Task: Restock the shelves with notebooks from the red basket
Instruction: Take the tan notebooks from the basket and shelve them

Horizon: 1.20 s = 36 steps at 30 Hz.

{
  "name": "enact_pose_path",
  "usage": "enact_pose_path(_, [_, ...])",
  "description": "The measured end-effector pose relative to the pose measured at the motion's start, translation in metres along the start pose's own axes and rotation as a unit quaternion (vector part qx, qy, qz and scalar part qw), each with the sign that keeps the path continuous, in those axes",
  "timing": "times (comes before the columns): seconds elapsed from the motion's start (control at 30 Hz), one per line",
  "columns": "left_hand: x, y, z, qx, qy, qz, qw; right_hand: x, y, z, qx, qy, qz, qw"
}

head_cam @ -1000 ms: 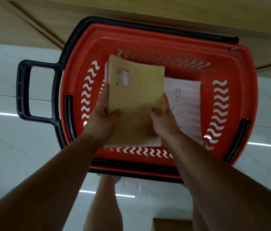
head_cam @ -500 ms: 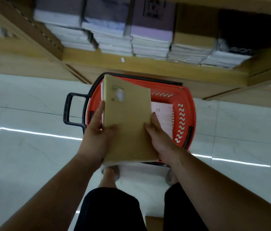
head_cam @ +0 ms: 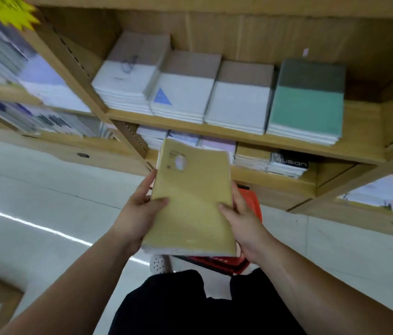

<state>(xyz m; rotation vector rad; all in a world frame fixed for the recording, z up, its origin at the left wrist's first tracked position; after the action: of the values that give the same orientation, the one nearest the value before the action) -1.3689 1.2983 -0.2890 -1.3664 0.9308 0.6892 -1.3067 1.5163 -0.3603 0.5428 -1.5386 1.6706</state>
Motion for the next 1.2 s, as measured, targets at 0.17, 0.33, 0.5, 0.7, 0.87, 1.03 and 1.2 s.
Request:
enact_pose_path(0.17, [-0.033, 0.007, 0.001, 0.01, -0.049, 0.008, 0.999, 0.046, -0.004, 0.007, -0.037, -0.008, -0.053, 0.998])
enact_pose_path(0.33, [-0.069, 0.063, -0.018, 0.069, -0.036, 0.057, 0.995, 0.083, 0.022, 0.034, -0.079, -0.007, -0.134, 0.988])
enact_pose_path(0.5, [-0.107, 0.127, -0.037, 0.111, -0.027, 0.076, 0.991, 0.122, 0.065, 0.057, -0.161, 0.048, -0.161, 0.973])
enact_pose_path(0.7, [-0.164, 0.224, -0.031, 0.101, 0.076, 0.168, 0.978, 0.186, 0.158, 0.068, -0.214, 0.057, -0.171, 0.96])
enact_pose_path(0.87, [-0.169, 0.265, -0.037, 0.091, 0.364, 0.249, 0.893, 0.213, 0.23, 0.068, -0.27, 0.027, -0.159, 0.949])
enact_pose_path(1.03, [-0.146, 0.258, -0.066, 0.009, 0.414, 0.475, 0.776, 0.217, 0.247, 0.065, -0.307, -0.028, -0.154, 0.939])
enact_pose_path(1.2, [-0.152, 0.28, -0.067, -0.002, 0.619, 0.42, 0.663, 0.225, 0.251, 0.062, -0.298, -0.077, -0.142, 0.941])
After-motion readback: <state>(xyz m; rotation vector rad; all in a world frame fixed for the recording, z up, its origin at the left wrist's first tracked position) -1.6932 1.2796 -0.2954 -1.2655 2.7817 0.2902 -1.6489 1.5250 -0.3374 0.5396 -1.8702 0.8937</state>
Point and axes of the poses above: each hand's wrist, its own y-axis towards the middle knuckle, its own z-axis out of the palm, x = y × z, the point moved 1 cm from there along y, towards the middle knuckle, and after that the axes turned 4 degrees about z, right-handed, at the moved point
